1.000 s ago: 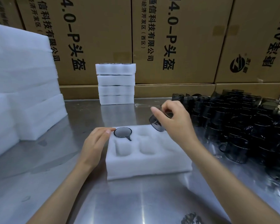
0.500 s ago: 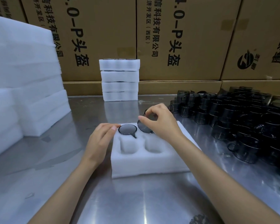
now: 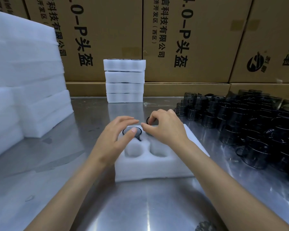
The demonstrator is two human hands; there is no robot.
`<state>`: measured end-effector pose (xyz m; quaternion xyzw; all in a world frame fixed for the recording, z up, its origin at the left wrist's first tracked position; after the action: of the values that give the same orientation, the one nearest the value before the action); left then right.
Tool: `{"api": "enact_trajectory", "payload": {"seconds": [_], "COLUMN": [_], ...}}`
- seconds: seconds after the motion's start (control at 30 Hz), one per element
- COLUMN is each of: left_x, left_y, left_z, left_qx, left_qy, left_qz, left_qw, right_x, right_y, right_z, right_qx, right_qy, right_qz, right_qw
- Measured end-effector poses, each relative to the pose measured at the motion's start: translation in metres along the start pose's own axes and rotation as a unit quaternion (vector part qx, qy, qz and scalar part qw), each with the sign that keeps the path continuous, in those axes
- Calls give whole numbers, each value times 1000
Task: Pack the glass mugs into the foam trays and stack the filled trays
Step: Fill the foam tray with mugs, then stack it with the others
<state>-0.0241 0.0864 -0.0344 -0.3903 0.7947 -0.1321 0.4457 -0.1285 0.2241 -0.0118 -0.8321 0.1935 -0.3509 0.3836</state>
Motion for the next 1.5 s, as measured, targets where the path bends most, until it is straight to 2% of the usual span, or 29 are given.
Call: {"api": "enact_trajectory", "payload": {"seconds": [0.13,0.27,0.53,0.87,1.03,1.1,1.2,1.27,1.37,1.5], "left_x": [-6,-5,-3,-6,-16,-24,-30,-30,-29,-27], "left_y": [1,1,1,4,-1,2,13,21,24,25], "left_z": [1,3,5,4,3,2,2,4,6,4], "left_qx": [17,32,50,65,90,124,186,220,235,254], "left_qy": [5,-3,-18,-45,-47,-28,0,0,-14,-21], "left_qz": [-5,-19,-10,31,-6,-41,-111,-126,-140,-199], "left_qw": [1000,999,999,996,995,991,976,967,962,946], "right_x": [-2,-6,-2,-5,-9,-19,-33,-38,-37,-32], "right_y": [-1,-9,-2,6,-26,-34,-32,-27,-23,-20], "right_z": [1,2,0,2,8,15,33,39,38,38], "right_qx": [-12,-96,-29,38,-38,6,122,175,191,204], "right_qy": [-4,14,25,12,2,-6,-29,-10,16,-15], "right_qz": [-15,-102,-47,-31,-121,-104,-19,15,56,88], "right_qw": [1000,990,998,999,992,995,992,984,980,975]}}
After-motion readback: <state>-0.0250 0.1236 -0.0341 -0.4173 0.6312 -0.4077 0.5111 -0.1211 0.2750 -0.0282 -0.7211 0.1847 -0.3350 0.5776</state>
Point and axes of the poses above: each hand's wrist, its own z-axis away from the middle knuckle, its own y-axis out of the palm, x = y × z, the point moved 3 cm from there along -z, towards the middle knuckle, and after that the axes turned 2 degrees about x, right-handed, at the moved point
